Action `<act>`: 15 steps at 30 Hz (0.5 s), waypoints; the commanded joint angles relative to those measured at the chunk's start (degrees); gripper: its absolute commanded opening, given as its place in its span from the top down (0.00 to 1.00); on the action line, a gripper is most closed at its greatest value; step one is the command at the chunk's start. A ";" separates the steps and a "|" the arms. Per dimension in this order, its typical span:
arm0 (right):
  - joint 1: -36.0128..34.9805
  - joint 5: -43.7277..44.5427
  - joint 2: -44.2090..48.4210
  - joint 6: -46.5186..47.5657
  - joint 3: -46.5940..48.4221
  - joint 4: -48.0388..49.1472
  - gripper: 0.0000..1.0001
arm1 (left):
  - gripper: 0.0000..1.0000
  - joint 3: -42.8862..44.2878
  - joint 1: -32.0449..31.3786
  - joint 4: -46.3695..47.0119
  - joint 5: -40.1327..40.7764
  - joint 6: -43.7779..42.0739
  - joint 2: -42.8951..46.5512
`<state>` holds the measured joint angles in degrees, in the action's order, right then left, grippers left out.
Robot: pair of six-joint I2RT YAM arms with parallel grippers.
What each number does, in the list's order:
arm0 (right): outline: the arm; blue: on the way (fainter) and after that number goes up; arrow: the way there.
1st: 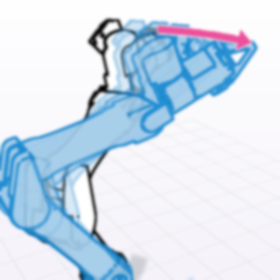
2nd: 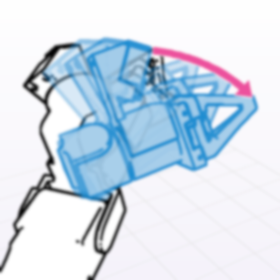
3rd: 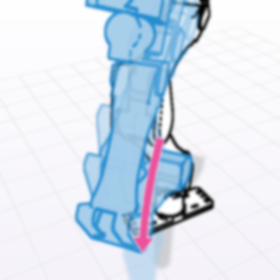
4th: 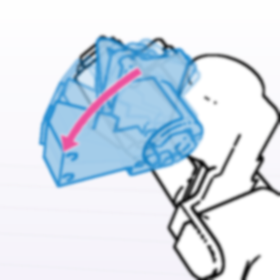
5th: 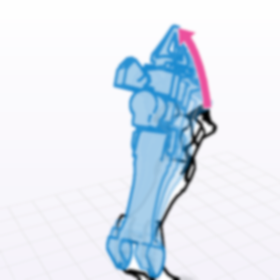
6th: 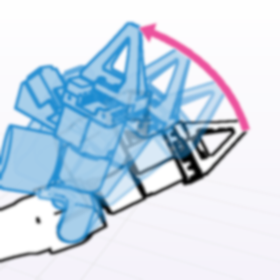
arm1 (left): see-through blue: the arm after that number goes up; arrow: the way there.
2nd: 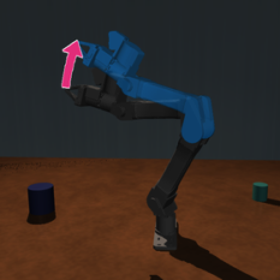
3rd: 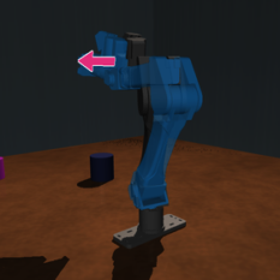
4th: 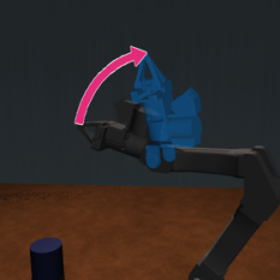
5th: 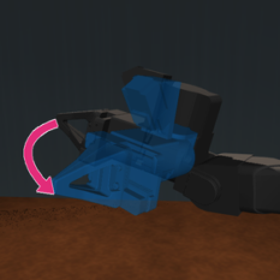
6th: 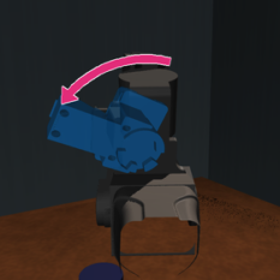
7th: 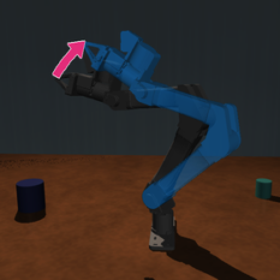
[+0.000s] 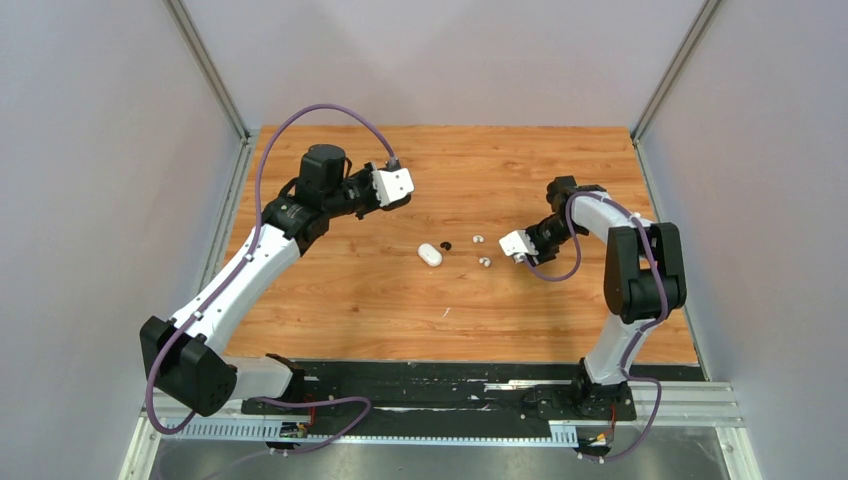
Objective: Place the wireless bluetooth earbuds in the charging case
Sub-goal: Adjust the earbud at the center of the board.
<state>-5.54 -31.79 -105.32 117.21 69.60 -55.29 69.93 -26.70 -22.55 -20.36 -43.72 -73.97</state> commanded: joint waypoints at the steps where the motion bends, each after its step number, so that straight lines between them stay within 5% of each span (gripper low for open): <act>1: 0.18 -1.97 3.28 2.72 -0.87 -2.07 0.60 | 1.00 1.89 -0.20 1.29 0.04 1.17 0.06; 15: 0.06 0.34 -0.43 1.35 -0.01 -1.90 0.61 | 1.00 1.80 -0.20 1.18 -0.04 1.31 0.19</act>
<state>-5.54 -31.09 -104.73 117.56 68.99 -55.68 69.93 -26.70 -22.55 -20.38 -43.62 -73.97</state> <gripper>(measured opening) 0.396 0.159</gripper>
